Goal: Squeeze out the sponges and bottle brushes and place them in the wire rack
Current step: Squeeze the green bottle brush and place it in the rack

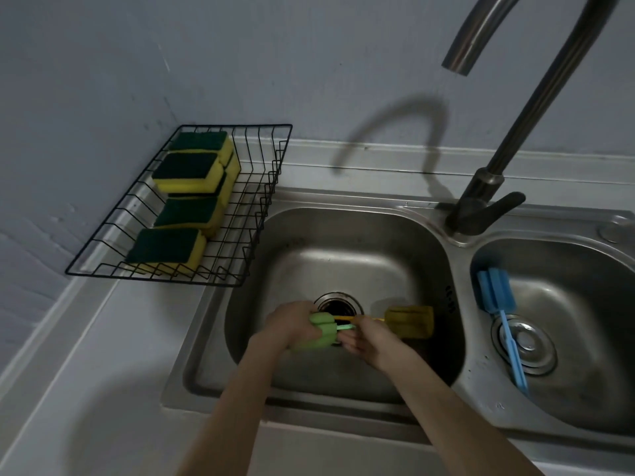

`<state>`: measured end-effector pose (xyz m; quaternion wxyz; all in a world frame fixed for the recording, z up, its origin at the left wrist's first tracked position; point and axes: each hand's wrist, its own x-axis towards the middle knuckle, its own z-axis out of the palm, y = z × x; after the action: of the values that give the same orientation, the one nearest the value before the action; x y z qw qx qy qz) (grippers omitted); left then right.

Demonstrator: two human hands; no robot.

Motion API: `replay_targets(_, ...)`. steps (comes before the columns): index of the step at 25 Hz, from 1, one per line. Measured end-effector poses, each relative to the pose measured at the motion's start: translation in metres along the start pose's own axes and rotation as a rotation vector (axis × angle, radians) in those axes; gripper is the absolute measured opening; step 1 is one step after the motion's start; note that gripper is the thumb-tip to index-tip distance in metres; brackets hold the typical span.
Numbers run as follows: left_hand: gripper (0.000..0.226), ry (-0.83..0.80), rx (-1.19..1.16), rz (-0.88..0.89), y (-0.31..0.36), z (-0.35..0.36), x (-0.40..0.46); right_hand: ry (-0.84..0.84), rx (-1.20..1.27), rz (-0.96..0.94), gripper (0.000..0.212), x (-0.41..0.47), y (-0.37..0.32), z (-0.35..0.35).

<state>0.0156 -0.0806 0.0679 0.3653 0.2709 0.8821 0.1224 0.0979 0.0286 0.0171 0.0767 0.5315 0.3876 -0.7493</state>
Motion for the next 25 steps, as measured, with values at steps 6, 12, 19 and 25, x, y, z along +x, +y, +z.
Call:
replay_targets(6,0.048,0.159,-0.023,0.130,0.003,-0.022,-0.035,-0.078,0.117,-0.124,0.027,-0.036,-0.013,0.013)
replay_targets(12,0.047,0.278,-0.174,0.238,0.000,-0.032,-0.065,-0.143,0.207,-0.274,0.022,-0.060,-0.032,0.021)
replay_targets(19,0.047,0.412,-0.186,0.363,-0.011,-0.070,-0.090,-0.196,0.185,-0.498,0.020,-0.085,-0.079,0.041)
replay_targets(25,0.044,0.534,-0.161,0.451,-0.014,-0.131,-0.096,-0.217,0.150,-0.651,0.024,-0.104,-0.138,0.056)
